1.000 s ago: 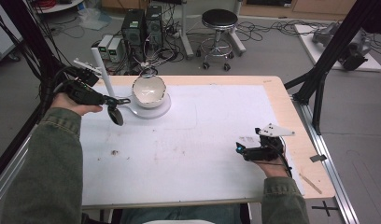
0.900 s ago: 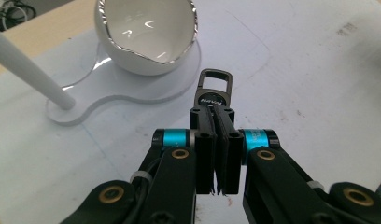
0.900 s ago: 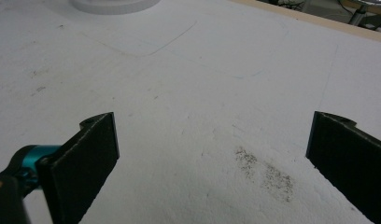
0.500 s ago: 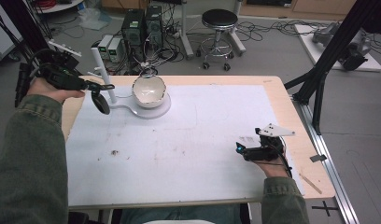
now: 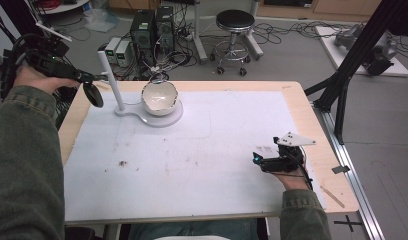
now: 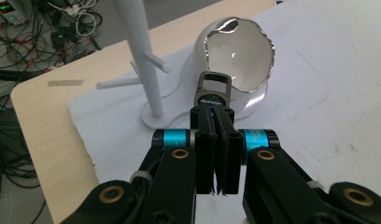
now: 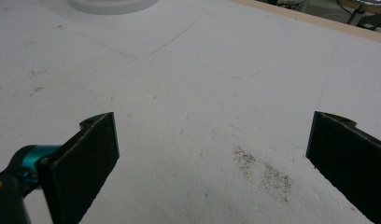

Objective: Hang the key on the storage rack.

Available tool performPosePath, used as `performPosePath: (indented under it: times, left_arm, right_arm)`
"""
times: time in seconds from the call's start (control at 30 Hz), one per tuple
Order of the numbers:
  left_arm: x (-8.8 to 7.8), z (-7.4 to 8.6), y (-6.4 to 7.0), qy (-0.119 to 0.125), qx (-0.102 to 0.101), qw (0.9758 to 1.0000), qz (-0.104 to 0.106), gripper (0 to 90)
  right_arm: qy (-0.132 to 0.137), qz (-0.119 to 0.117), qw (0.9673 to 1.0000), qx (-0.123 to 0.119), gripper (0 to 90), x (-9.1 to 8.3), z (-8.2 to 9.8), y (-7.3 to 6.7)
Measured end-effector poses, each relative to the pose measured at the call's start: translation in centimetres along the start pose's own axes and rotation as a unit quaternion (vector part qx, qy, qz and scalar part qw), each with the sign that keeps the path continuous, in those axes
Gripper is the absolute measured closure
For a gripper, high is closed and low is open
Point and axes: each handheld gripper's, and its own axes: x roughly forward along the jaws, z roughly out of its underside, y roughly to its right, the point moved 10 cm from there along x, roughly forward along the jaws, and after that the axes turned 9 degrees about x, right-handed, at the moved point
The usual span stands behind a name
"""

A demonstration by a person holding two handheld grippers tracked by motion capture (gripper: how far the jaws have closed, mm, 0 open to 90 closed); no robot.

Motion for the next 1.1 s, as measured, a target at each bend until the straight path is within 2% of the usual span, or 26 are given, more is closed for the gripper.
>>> performPosePath:
  times: [0.13, 0.3, 0.53, 0.67, 0.97, 1.1]
  left_arm:
    - [0.4, -0.5, -0.7, 0.011, -0.012, 0.9999, 0.003, 87.2]
    - [0.9, -0.5, -1.9, 0.011, -0.031, 0.9994, -0.01, 87.1]
    - [1.6, 0.0, -3.4, 0.008, -0.044, 0.9988, -0.022, 87.2]
    - [1.7, -0.1, -3.3, 0.017, -0.043, 0.9988, -0.014, 87.1]
    - [2.8, 0.4, -2.8, 0.0, -0.034, 0.9994, -0.013, 87.1]
    - [3.4, 0.6, -2.7, 0.0, -0.038, 0.9992, -0.01, 87.0]
  right_arm:
    - [-0.003, -0.001, 1.0, 0.0, 1.5, 0.1, 0.1, -0.1]
    - [-0.005, 0.0, 1.0, -0.004, 1.5, 0.1, 0.2, -0.1]
    - [-0.006, -0.001, 1.0, -0.002, 1.5, 0.1, 0.2, 0.0]
    - [-0.007, 0.0, 1.0, -0.002, 1.4, 0.1, 0.3, 0.0]
    - [-0.008, 0.002, 1.0, -0.003, 1.4, 0.1, 0.3, 0.1]
    - [-0.011, 0.0, 0.9999, -0.002, 1.5, 0.1, 0.4, 0.0]
